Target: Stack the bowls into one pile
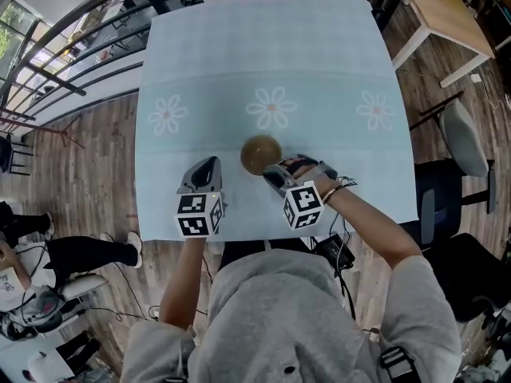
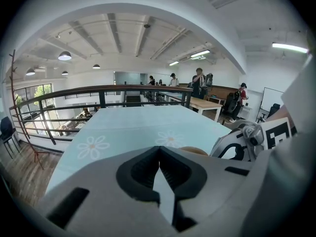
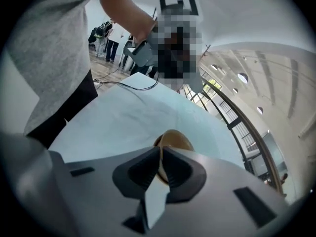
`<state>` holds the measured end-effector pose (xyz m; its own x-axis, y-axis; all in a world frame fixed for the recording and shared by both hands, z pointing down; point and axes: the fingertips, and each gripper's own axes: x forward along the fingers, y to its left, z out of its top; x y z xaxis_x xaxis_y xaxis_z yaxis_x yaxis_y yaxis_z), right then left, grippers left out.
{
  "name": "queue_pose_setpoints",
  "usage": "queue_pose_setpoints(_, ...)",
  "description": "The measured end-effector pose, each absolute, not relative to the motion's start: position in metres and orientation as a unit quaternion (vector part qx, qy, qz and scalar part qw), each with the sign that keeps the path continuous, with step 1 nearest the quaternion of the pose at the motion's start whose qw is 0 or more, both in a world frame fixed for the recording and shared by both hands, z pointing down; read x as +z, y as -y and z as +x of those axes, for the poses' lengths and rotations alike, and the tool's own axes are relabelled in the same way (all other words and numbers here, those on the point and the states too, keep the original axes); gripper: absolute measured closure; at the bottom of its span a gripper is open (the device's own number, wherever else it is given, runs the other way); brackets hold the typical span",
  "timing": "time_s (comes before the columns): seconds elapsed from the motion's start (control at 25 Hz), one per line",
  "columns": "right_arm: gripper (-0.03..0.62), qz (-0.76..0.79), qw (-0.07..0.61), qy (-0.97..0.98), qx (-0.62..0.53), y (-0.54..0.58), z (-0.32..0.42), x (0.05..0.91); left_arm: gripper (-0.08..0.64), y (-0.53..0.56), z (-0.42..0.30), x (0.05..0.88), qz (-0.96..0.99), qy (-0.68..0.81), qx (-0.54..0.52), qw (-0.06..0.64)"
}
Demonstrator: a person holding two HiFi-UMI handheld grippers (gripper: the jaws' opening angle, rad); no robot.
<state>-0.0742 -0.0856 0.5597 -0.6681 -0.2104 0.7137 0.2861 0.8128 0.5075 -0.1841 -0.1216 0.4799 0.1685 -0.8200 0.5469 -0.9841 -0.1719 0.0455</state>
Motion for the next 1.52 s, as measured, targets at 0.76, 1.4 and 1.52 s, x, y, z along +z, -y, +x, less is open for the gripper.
queue_pose_setpoints(0.76, 0.428, 0.143, 0.257, 0.955, -0.037, 0.103, -0.036, 0.458, 0.54, 0.072, -0.177, 0.455, 0.759, 0.597, 0.196, 0.171)
queue_pose_setpoints(1.4, 0.558, 0.4, 0.126, 0.906, 0.046, -0.044, 0.062, 0.343, 0.54, -0.127, -0.196, 0.391, 0.734, 0.656, 0.106, 0.14)
queue_pose_setpoints(1.52, 0.558, 0.409, 0.117, 0.904, 0.05, -0.06, 0.079, 0.345, 0.54, -0.143, -0.185, 0.39, 0.731, 0.662, 0.099, 0.132)
